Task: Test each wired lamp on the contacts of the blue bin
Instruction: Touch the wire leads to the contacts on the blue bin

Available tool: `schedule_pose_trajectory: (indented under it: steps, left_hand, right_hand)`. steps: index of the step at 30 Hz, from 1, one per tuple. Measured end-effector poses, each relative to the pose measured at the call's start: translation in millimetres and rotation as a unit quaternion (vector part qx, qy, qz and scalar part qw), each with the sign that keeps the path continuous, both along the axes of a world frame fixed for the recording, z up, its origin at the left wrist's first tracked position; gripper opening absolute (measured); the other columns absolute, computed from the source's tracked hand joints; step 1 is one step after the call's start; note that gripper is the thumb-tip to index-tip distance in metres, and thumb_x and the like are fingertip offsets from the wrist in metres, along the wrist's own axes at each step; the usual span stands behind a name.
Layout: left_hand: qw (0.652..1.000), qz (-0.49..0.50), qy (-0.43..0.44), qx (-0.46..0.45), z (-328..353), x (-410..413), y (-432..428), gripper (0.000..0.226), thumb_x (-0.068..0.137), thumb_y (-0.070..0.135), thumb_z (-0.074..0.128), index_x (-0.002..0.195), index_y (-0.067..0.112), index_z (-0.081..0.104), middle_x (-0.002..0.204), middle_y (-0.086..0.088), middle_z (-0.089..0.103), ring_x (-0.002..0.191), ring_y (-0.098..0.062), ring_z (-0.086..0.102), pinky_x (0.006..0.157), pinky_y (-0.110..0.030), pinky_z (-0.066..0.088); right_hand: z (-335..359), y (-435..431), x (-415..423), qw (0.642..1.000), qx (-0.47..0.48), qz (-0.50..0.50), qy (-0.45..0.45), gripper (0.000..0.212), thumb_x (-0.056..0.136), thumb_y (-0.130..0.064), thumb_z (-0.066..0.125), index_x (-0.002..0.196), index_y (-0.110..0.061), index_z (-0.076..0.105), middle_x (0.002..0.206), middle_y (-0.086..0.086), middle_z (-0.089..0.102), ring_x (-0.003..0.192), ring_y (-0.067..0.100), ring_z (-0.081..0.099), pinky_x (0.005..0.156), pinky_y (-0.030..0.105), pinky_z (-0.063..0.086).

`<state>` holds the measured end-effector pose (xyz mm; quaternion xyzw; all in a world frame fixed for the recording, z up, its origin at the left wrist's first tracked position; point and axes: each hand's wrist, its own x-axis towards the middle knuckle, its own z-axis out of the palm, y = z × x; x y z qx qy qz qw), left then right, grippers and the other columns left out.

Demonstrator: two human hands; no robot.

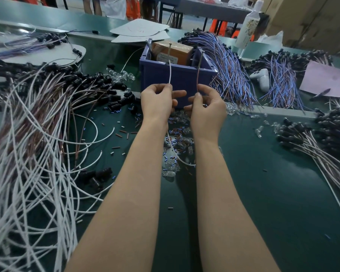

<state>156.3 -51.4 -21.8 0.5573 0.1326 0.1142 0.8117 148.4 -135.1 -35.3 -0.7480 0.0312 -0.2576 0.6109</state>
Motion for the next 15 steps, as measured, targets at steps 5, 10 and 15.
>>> schedule_pose_trajectory:
  steps: [5, 10, 15]
  left_hand:
    - [1.0, -0.005, -0.005, -0.007, 0.0, 1.0, -0.5, 0.012, 0.096, 0.009, 0.049, 0.085, 0.012, 0.052, 0.069, -0.003, 0.071, 0.038, -0.002, 0.042, 0.037, -0.014, 0.032]
    - [1.0, 0.002, -0.007, -0.021, -0.5, 1.0, -0.1, 0.011, 0.097, 0.01, 0.048, 0.086, 0.012, 0.05, 0.068, -0.002, 0.071, 0.037, -0.002, 0.041, 0.037, -0.014, 0.031]
    - [1.0, 0.005, -0.001, -0.029, -2.1, 1.3, -0.6, 0.01, 0.097, 0.01, 0.048, 0.088, 0.013, 0.05, 0.067, -0.001, 0.071, 0.038, -0.002, 0.041, 0.037, -0.014, 0.032]
  right_hand:
    - [0.6, -0.3, 0.4, 1.0, 0.001, -0.002, -0.001, 0.023, 0.094, -0.004, 0.048, 0.111, -0.009, 0.062, 0.073, -0.004, 0.062, 0.053, 0.008, 0.062, 0.073, 0.035, 0.056]
    - [0.7, -0.7, 0.4, 1.0, -0.004, -0.002, -0.002, 0.023, 0.095, -0.005, 0.048, 0.112, -0.009, 0.063, 0.074, -0.004, 0.062, 0.054, 0.008, 0.062, 0.073, 0.034, 0.056]
    - [0.8, -0.2, 0.1, 1.0, 0.001, 0.003, 0.002, 0.023, 0.095, -0.005, 0.047, 0.113, -0.008, 0.062, 0.075, -0.003, 0.063, 0.055, 0.009, 0.062, 0.073, 0.038, 0.057]
